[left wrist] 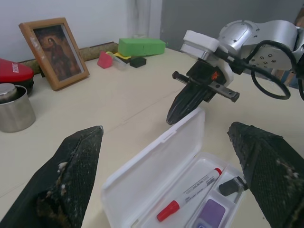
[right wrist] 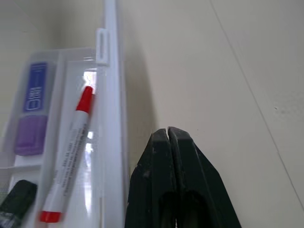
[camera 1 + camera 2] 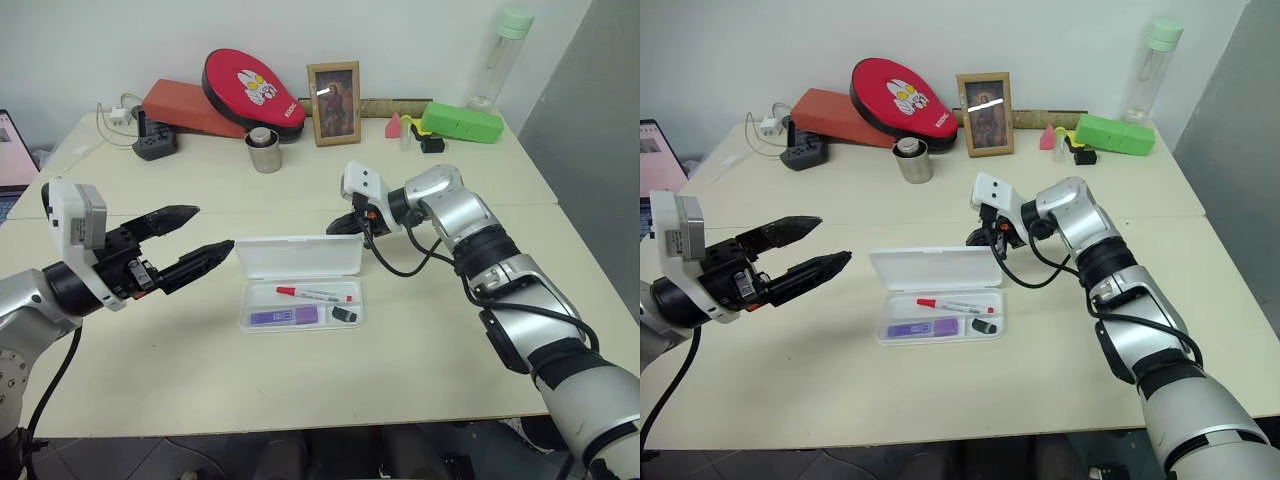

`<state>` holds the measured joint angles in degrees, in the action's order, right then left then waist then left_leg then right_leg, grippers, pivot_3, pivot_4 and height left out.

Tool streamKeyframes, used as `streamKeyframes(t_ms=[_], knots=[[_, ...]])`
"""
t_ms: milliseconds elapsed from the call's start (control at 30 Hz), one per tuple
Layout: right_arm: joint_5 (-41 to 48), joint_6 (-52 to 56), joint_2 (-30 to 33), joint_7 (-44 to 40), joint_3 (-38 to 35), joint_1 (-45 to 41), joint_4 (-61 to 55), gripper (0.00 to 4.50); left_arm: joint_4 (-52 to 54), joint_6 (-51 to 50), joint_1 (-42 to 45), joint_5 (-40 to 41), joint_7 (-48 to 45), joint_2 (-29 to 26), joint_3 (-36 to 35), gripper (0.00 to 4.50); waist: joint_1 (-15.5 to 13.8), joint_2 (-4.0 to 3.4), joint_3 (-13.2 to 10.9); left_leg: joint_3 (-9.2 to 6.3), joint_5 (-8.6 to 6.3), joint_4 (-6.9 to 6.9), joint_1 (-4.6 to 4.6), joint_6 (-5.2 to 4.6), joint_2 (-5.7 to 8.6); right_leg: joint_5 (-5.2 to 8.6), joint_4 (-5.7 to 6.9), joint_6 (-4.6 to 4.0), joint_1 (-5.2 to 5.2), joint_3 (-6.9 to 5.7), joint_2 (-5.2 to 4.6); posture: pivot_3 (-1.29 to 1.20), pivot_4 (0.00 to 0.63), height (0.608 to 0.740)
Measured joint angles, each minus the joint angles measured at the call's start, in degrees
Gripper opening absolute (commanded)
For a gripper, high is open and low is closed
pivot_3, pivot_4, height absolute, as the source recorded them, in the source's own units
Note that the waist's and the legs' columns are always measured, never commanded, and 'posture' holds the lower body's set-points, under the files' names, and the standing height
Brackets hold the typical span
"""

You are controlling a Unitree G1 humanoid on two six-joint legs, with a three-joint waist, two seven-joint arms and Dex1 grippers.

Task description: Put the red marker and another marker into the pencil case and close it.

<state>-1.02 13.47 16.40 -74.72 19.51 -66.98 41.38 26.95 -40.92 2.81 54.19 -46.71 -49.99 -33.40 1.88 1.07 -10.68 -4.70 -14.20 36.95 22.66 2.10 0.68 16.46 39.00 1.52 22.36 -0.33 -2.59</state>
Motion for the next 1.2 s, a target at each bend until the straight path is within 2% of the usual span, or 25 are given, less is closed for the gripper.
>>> streamKeyframes(t_ms=[333,567,833,1200], knots=[[1.80,6.88,3.28,-4.24,1.90,9.46,-20.00,0.02,2.24,0.14,-5.52,-0.55,-5.94,-2.54,-0.15,4.50,-0.04,0.00,0.00,0.00,-0.02,0.00,-0.02,0.02,-0.17,-0.01,-0.01,-0.07,0.00,-0.01,0.09,0.00,0.150,0.740],[0.95,8.16,5.10,-3.14,5.60,16.05,-29.98,0.02,2.82,0.48,-7.72,-3.04,-9.14,-3.90,0.59,4.50,-0.04,-0.01,0.00,0.00,-0.02,-0.01,-0.06,0.02,-0.26,-0.03,-0.01,-0.16,-0.01,0.00,0.34,0.00,0.150,0.740],[-3.55,5.26,6.00,0.03,11.55,21.77,-35.22,0.02,2.74,0.53,-7.13,-3.88,-10.20,-4.23,1.79,4.50,-0.04,0.01,0.00,0.01,-0.02,-0.01,-0.08,0.03,-0.27,-0.03,-0.02,-0.17,-0.02,0.02,0.35,0.00,0.150,0.740],[-5.02,2.61,5.92,2.37,12.80,21.85,-35.06,0.02,2.89,0.28,-6.84,-3.91,-11.91,-5.09,3.29,4.50,0.05,0.03,0.02,0.17,-0.04,-0.12,-0.69,0.02,-0.39,-0.03,0.01,-0.26,-0.34,0.30,0.43,0.00,0.150,0.740]])
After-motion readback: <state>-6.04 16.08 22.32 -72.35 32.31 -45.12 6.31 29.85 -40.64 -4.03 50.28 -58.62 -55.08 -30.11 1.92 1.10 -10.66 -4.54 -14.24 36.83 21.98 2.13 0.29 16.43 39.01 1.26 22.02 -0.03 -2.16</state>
